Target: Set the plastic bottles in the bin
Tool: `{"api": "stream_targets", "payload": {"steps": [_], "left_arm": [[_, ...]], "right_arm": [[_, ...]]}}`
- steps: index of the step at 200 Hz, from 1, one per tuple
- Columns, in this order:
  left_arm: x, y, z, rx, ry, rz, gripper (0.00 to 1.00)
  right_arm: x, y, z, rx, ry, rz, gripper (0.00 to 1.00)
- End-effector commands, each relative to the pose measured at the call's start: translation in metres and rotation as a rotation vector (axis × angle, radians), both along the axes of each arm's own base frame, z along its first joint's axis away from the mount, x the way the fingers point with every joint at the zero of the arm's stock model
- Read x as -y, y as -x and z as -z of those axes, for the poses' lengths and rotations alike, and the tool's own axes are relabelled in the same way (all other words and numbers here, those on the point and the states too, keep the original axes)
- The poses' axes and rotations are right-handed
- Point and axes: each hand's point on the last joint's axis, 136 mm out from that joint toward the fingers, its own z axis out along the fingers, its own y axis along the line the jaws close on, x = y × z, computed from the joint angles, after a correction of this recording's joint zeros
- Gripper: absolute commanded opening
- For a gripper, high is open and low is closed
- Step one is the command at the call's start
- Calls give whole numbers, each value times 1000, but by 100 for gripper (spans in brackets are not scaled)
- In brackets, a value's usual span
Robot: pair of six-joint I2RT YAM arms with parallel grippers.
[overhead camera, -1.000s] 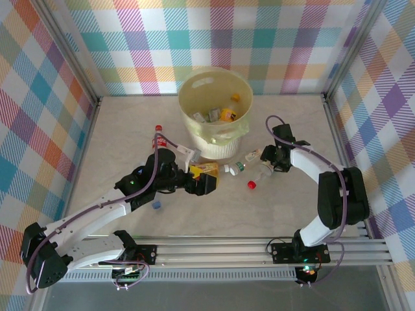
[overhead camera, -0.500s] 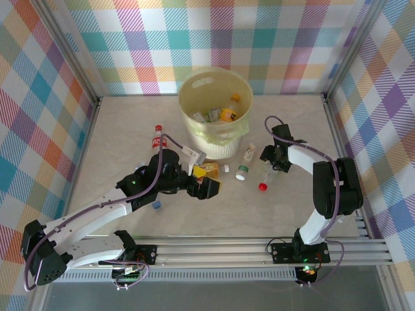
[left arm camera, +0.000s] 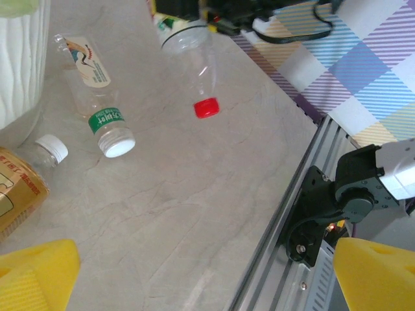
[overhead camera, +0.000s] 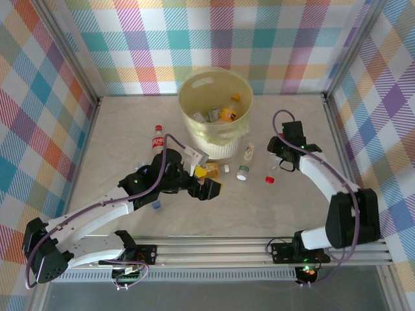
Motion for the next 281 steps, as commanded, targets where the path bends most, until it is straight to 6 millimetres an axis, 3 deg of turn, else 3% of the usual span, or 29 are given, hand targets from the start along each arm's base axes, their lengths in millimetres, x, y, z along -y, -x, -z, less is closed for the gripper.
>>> {"api": "stream_targets", "payload": {"steps": [1,56,143,203,261,281], "left_arm": [[4,-5,-39,90,90,-19,100],[3,-20,-74,146,204,-111,100],[-11,-20,-122,212,361,-176,100],[-28,-13,-143,310,334,-186,100],[-59,-13,-157,401,281,-282,100],[-67,-12,-157,419,267,-301,100]], "right_arm": [[4,4,-32,100,43,-38,56],[-20,20,-123,307,71,-141,56],[-98,27,-253,610,114,-361,56],[-148,14,-313,762,126,-460,56],[-179,-20,-346,847,159,-474,55],[-191,-37,-348,850,182,-484,56]]}}
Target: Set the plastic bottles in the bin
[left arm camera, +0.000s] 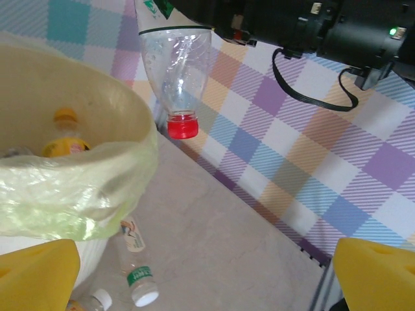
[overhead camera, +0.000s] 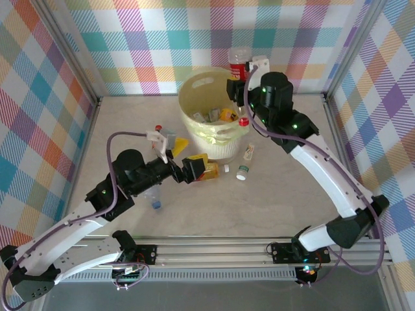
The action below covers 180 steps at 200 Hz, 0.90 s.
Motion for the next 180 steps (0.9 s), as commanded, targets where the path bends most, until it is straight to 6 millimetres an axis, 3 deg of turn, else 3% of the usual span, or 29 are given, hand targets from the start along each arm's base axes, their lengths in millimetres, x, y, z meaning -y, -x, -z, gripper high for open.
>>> {"api": "stream_targets", "payload": {"steps": [1,31,87,141,180], "left_arm": [[-14,1,-12,49,-24,-54,100],[-20,-1,-3,44,-105,-78,100],[-30,0,23,11,-238,-97,100],[-29,2,33,-13,-283,-77,100],[-21,2,56,-63,-394,-32,100]], "right_arm": [[-8,-14,-28,92,3,12,56],[-31,-37,-17,69,41,-19,56],[-78,-65,34,-113,113,-152,58],[-100,-72,69,-246,17,-211,60],[-103,-65,84,-302,-36,-241,64]]}}
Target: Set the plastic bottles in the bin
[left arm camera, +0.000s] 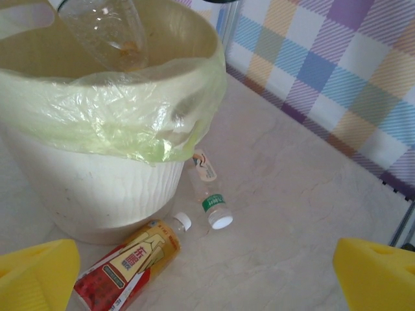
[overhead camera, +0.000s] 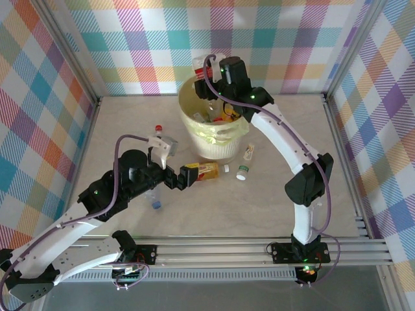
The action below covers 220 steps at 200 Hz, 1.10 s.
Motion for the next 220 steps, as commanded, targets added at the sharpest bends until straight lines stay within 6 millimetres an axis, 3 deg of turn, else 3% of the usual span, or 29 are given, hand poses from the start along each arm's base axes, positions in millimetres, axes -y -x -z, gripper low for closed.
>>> {"api": "stream_targets", "payload": {"steps": [1,43,109,159,220], "left_arm": [[4,5,6,-20,-67,44,100],[10,3,28,-58,-124,65,100],[13,0,63,-58,-258,107,100],[13,-19,111,-127,-462,76,100],[22,-42,164,-168,-652,77,100]], "right_arm": [[-3,8,-7,-30,-85,-25,64],[-2,21,-4,-46,-99,-69,82],[23,47,-22,-28,-116,-70,88],[46,100,-31,-24,-132,-145,91],[79,176,-16,-64,-153,-225,97]]}}
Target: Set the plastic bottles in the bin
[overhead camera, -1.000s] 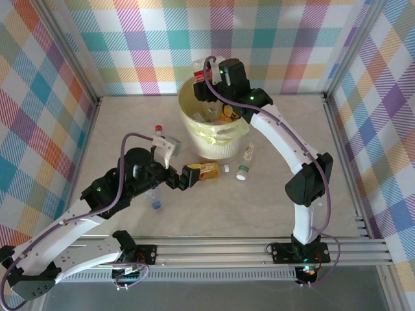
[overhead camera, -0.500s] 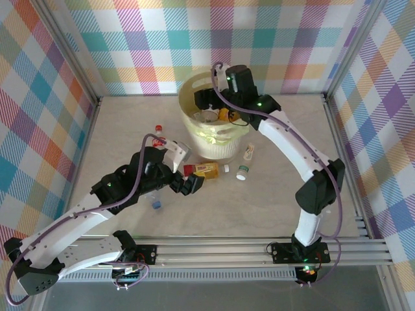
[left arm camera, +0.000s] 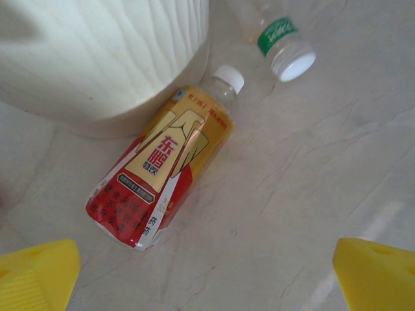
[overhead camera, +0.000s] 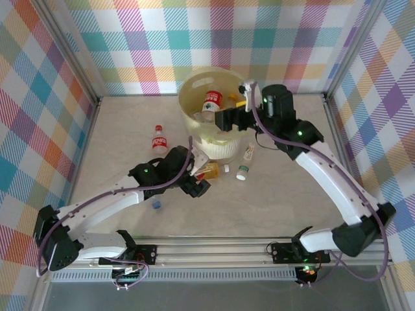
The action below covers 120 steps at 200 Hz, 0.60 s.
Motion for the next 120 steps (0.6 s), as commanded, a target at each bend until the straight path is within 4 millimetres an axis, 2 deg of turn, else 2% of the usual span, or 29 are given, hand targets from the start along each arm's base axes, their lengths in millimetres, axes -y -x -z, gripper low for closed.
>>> {"api": "stream_targets", "payload": {"steps": [1,47,71,120], "left_arm": [[1,-10,9,25,-75,9,100],[3,-31,35,5,-104,-27,100],[3,-39,47,-13,-104,-25,100],[1,-54,69,-50,-122,-19,100]], "right_arm": [[9,31,1,-1,-24,-56,97],[31,72,18,-30,-50,-75,100],[37,84,26,-45,-50,-78,100],[38,104,37,-81,-66,-135,100]]}}
